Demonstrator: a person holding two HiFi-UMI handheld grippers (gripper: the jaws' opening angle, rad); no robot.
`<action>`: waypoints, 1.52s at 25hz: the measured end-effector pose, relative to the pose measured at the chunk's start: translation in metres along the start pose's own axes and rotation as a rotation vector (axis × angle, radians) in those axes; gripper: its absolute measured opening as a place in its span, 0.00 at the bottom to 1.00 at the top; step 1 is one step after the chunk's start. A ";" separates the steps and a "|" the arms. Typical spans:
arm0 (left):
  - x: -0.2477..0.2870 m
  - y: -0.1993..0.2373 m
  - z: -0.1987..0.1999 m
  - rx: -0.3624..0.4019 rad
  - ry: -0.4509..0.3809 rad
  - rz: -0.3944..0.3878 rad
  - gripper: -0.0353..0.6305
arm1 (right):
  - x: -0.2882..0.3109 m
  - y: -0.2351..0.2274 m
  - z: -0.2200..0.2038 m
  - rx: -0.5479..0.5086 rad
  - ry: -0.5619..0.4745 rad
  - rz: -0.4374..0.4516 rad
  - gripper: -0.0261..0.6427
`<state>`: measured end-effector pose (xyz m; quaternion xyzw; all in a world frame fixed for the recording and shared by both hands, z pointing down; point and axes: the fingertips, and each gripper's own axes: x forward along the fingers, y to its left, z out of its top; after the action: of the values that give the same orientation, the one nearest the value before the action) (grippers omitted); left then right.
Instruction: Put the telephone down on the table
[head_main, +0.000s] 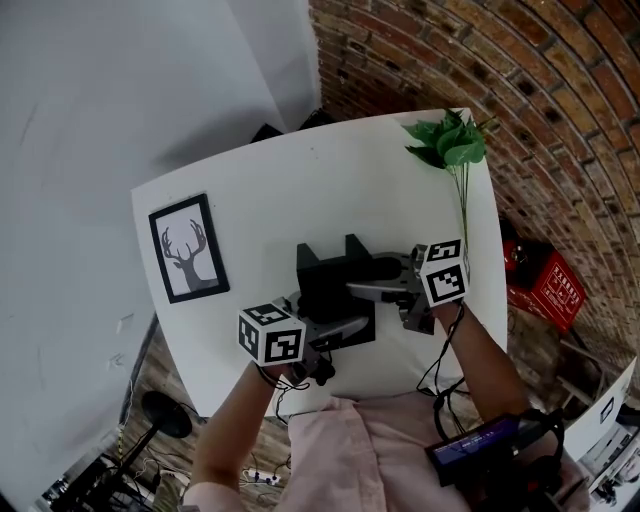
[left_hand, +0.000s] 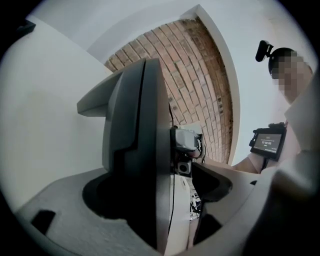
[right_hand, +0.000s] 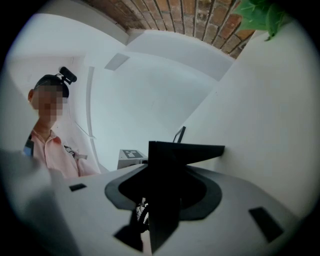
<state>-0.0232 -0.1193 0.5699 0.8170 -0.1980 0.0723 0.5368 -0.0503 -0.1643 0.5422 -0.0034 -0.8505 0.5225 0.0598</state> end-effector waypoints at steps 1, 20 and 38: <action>-0.001 0.002 0.001 0.001 -0.007 0.022 0.67 | 0.000 0.000 0.000 -0.002 0.001 -0.001 0.31; -0.024 0.017 0.002 0.026 -0.034 0.277 0.89 | 0.012 0.003 -0.002 0.005 0.078 0.028 0.29; -0.131 -0.038 0.014 0.108 -0.366 0.416 0.88 | -0.023 0.017 -0.005 -0.120 0.082 -0.308 0.54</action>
<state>-0.1286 -0.0862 0.4883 0.7857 -0.4510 0.0428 0.4212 -0.0280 -0.1532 0.5270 0.1019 -0.8675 0.4549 0.1735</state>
